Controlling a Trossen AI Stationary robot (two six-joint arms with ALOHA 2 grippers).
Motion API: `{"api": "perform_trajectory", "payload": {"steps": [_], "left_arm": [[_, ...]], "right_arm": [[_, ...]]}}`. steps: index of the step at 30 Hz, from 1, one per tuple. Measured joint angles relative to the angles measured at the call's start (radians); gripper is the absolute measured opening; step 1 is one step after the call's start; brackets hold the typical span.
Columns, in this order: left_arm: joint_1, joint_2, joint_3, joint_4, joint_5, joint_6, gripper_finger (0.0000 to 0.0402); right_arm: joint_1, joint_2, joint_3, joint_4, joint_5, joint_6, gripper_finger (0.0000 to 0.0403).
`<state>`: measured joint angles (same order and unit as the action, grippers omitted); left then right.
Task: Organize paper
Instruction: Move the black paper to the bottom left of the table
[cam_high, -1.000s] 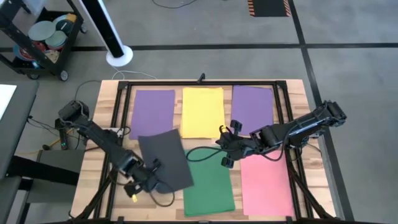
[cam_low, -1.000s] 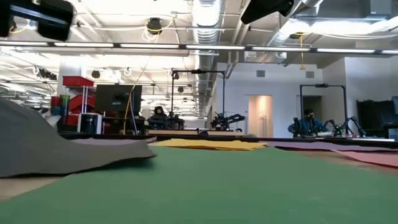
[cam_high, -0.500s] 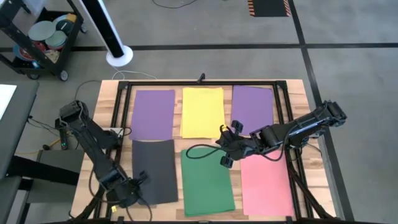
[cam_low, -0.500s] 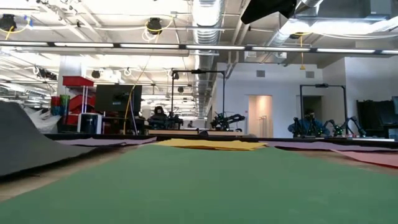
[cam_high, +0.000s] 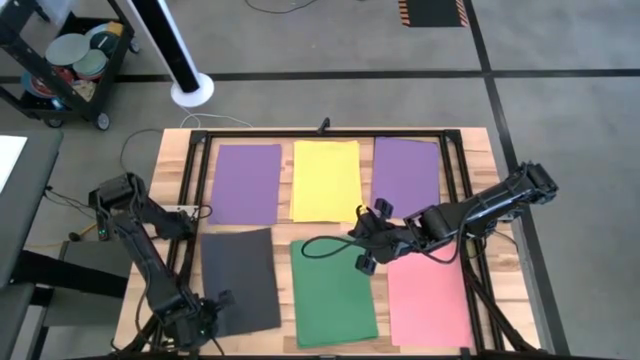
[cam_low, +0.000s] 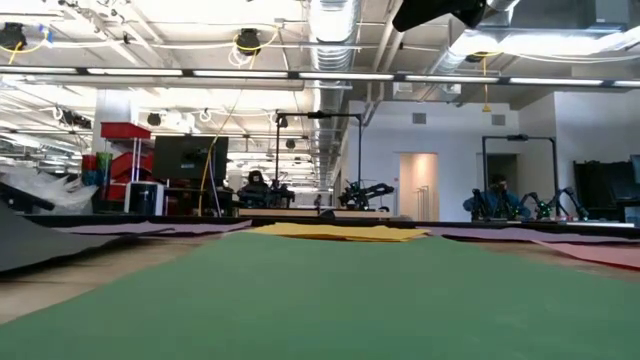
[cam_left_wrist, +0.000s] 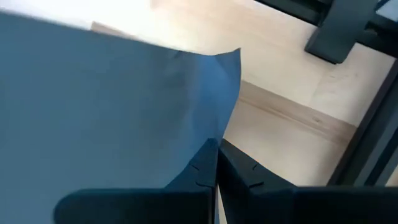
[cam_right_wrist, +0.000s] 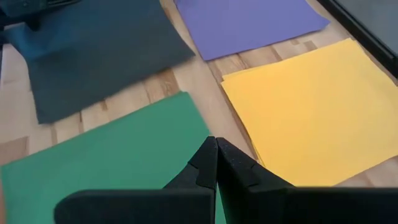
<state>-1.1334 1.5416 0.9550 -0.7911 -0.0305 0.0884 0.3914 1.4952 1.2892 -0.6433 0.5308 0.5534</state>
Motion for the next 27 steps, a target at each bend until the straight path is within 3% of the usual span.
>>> {"api": "perform_trajectory", "payload": {"steps": [6, 12, 27], "left_arm": [[-0.009, 0.002, 0.000, -0.001, -0.007, 0.022, 0.0000], [-0.007, 0.000, -0.003, -0.040, -0.030, -0.075, 0.0006], [-0.001, -0.001, -0.006, -0.047, 0.112, -0.344, 0.0108]], "right_arm": [[0.001, 0.000, 0.000, 0.000, 0.001, 0.000, 0.0000], [0.001, 0.000, 0.000, 0.000, 0.001, 0.000, 0.0000], [0.001, 0.000, 0.000, 0.001, 0.002, -0.001, 0.0000]]}}
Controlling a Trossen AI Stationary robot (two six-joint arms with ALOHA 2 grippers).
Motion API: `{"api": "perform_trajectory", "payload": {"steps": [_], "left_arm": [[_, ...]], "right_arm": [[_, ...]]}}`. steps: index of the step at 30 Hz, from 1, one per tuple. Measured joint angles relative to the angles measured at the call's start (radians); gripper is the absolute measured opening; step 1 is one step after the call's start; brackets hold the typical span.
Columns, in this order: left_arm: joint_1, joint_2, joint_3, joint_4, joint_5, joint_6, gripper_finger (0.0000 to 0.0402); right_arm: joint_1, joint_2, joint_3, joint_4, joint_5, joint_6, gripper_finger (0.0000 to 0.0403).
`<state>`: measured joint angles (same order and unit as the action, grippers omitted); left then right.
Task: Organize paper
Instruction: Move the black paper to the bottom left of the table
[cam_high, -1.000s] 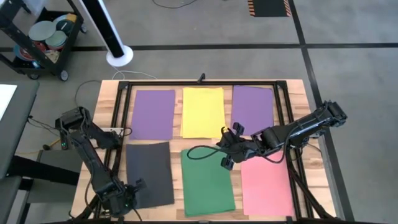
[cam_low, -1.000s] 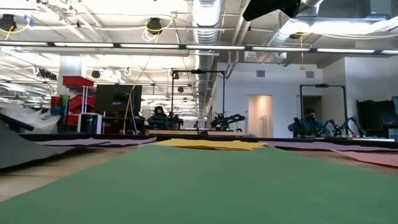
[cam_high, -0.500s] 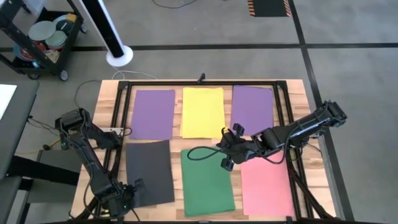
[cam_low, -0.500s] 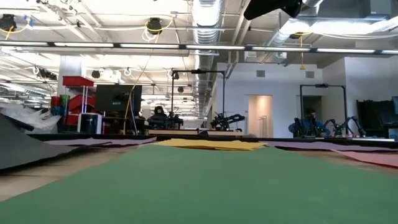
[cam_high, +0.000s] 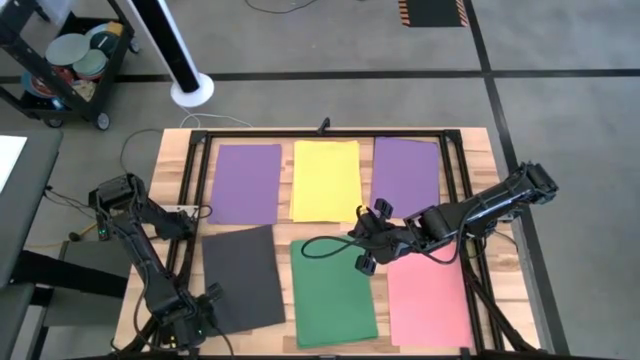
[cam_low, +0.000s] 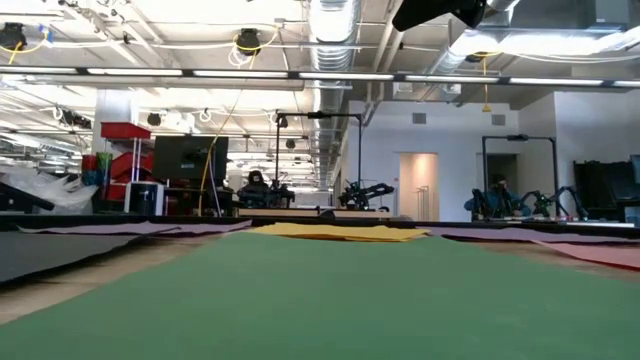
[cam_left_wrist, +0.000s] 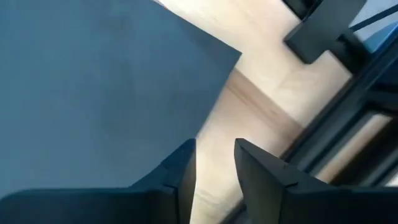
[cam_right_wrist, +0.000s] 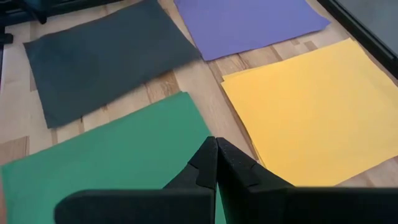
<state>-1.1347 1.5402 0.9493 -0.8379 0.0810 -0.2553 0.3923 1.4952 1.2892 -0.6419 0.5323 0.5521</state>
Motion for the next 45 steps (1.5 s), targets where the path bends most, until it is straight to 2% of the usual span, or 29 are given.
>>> {"api": "perform_trajectory", "payload": {"steps": [4, 6, 9, 12, 17, 19, 23, 27, 30, 36, 45], "left_arm": [[0.000, 0.000, 0.002, 0.011, 0.011, -0.109, 0.0116], [0.005, 0.000, 0.002, 0.011, -0.020, -0.197, 0.0112], [0.030, -0.002, 0.002, -0.007, -0.177, -0.406, 0.0079], [0.076, -0.002, 0.002, 0.016, -0.324, -0.576, 0.0019], [0.172, -0.002, 0.002, 0.077, -0.556, -0.748, 0.0002], [0.219, -0.002, -0.014, 0.135, -0.604, -0.783, 0.0001], [0.303, -0.001, -0.068, 0.301, -0.602, -0.764, 0.0001], [0.360, -0.001, -0.075, 0.305, -0.596, -0.768, 0.0001], [0.388, -0.001, -0.104, 0.335, -0.546, -0.785, 0.0000], [0.404, -0.001, -0.210, 0.403, -0.468, -0.857, 0.0000], [0.404, -0.002, -0.285, 0.517, -0.440, -0.813, 0.0000]], "right_arm": [[0.000, 0.000, 0.000, 0.000, 0.000, -0.003, 0.0000], [0.001, 0.000, 0.000, -0.001, -0.001, -0.003, 0.0000], [0.006, 0.000, 0.000, -0.010, -0.006, -0.014, 0.0000], [0.017, 0.000, 0.000, -0.011, 0.036, -0.014, 0.0000], [0.028, 0.000, 0.000, -0.023, 0.072, -0.014, 0.0000], [0.032, 0.000, 0.000, -0.034, 0.083, -0.013, 0.0000], [0.033, 0.000, 0.000, -0.044, 0.097, -0.010, 0.0000], [0.033, 0.000, 0.000, -0.047, 0.101, -0.011, 0.0000], [0.033, 0.000, 0.000, -0.048, 0.101, -0.011, 0.0000], [0.033, 0.000, 0.000, -0.049, 0.102, -0.011, 0.0000], [0.033, 0.000, 0.000, -0.048, 0.101, -0.002, 0.0000]]}}
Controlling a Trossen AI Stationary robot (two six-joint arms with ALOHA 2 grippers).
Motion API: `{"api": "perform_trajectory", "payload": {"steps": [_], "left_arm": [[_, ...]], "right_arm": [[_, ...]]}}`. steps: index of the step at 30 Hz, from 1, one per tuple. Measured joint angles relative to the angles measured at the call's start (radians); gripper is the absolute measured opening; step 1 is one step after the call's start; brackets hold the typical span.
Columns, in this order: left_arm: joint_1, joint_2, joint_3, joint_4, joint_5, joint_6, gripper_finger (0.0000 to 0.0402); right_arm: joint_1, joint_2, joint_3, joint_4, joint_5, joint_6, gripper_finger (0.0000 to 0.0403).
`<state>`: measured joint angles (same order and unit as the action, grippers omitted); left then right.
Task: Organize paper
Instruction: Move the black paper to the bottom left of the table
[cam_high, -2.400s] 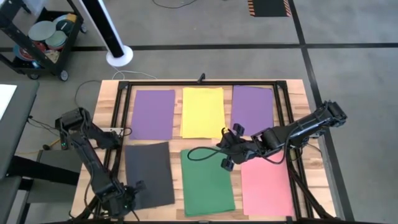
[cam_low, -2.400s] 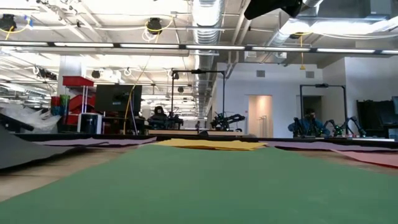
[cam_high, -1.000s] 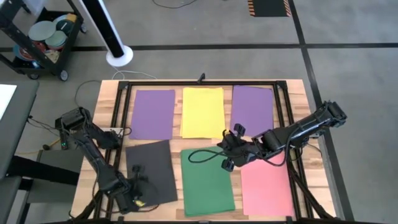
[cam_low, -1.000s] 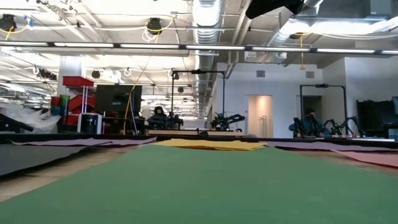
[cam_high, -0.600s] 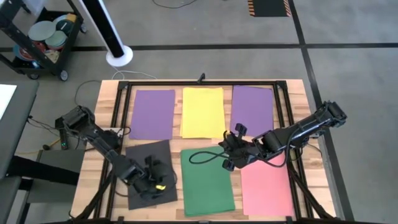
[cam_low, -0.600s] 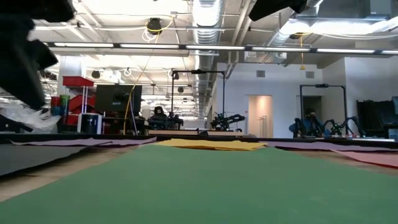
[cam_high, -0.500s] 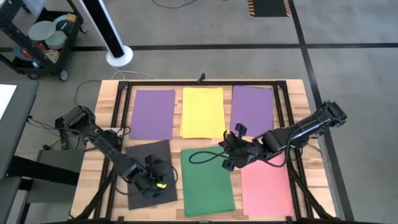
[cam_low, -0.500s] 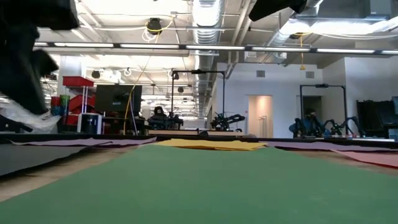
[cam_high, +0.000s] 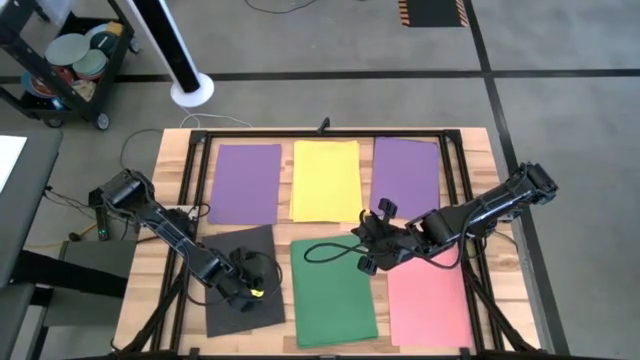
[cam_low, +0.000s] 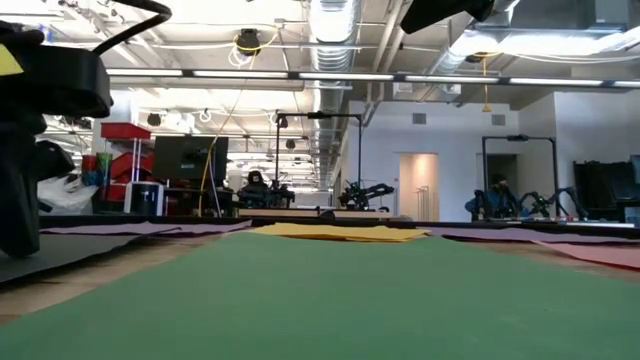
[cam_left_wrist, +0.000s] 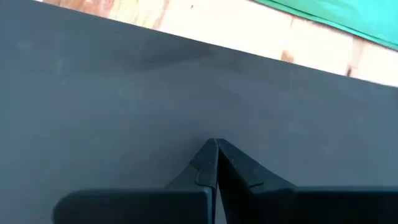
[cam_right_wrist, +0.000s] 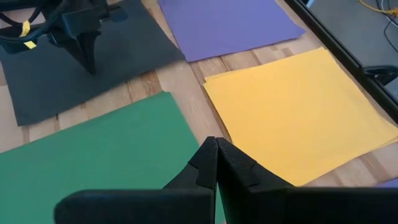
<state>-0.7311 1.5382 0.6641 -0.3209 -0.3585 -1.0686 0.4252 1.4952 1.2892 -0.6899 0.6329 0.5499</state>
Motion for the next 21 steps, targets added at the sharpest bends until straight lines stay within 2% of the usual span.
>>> {"api": "perform_trajectory", "payload": {"steps": [10, 21], "left_arm": [[-0.008, -0.001, -0.004, 0.002, 0.036, 0.143, 0.0000], [-0.041, 0.001, -0.006, 0.050, 0.071, 0.117, 0.0000]], "right_arm": [[0.000, 0.000, 0.000, -0.001, -0.002, 0.000, 0.0000], [0.000, 0.000, 0.000, -0.002, -0.006, 0.003, 0.0000]]}}
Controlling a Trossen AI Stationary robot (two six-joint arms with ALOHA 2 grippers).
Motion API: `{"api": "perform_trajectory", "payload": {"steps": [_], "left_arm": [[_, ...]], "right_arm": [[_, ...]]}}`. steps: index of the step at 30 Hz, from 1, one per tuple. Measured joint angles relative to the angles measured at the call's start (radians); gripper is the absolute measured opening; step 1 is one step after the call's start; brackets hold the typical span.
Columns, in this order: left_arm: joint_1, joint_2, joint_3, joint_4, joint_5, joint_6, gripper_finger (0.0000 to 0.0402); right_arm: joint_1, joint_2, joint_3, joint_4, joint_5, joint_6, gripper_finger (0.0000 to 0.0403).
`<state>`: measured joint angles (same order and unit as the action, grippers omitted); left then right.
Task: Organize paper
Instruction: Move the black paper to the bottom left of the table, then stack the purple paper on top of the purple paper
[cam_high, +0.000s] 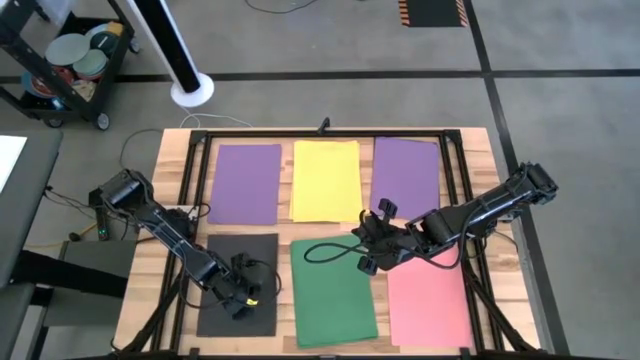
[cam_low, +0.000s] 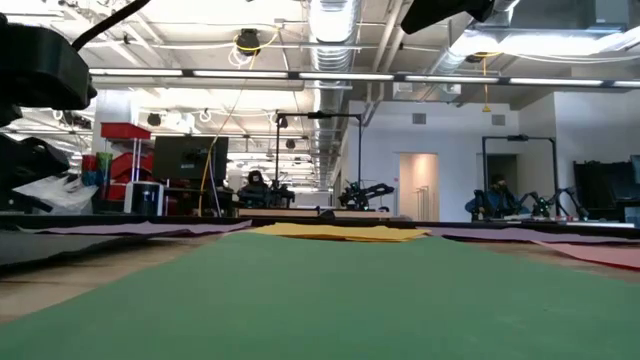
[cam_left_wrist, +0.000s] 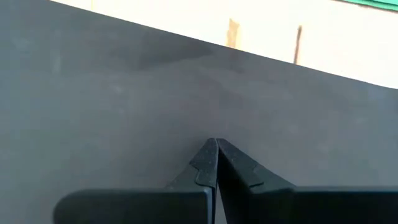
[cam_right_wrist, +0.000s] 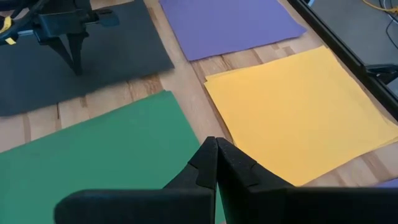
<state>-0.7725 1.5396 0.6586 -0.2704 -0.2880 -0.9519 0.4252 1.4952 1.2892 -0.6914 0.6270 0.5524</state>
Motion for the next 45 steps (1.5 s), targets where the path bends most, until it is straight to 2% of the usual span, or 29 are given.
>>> {"api": "perform_trajectory", "payload": {"steps": [7, 13, 17, 21, 24, 27, 33, 36, 41, 45], "left_arm": [[0.000, 0.000, 0.005, -0.002, 0.001, -0.022, 0.0000], [0.004, 0.003, 0.093, -0.060, -0.005, 0.047, 0.0000], [0.013, 0.002, 0.136, -0.101, -0.105, 0.069, 0.0000], [0.028, 0.002, 0.146, -0.072, -0.224, 0.074, 0.0000], [0.039, 0.001, 0.146, -0.020, -0.328, 0.087, 0.0000], [0.060, 0.001, 0.146, 0.056, -0.355, 0.148, 0.0000], [0.128, -0.008, 0.054, 0.427, -0.293, 0.305, 0.0000], [0.190, -0.009, -0.043, 0.682, -0.254, 0.350, 0.0000], [0.324, -0.009, -0.247, 1.183, -0.121, 0.361, 0.0000], [0.442, -0.010, -0.355, 1.451, -0.047, 0.420, 0.0000]], "right_arm": [[0.010, 0.000, 0.000, 0.000, -0.001, -0.003, 0.0000], [0.028, 0.000, 0.000, 0.000, 0.000, -0.004, 0.0000], [0.027, 0.000, -0.001, -0.093, 0.013, 0.014, 0.0005], [0.027, 0.008, -0.053, -0.177, 0.058, 0.069, 0.0003], [0.027, 0.007, -0.155, -0.130, 0.060, 0.111, 0.0001], [0.032, -0.006, -0.289, 0.023, 0.048, 0.126, 0.0001], [0.048, -0.114, -0.574, 0.540, 0.020, 0.046, 0.0000], [0.040, -0.178, -0.705, 0.680, 0.020, 0.034, 0.0000], [-0.022, -0.252, -0.829, 0.752, 0.005, 0.032, 0.0000], [-0.119, -0.241, -0.843, 0.678, -0.027, 0.020, 0.0001]]}}
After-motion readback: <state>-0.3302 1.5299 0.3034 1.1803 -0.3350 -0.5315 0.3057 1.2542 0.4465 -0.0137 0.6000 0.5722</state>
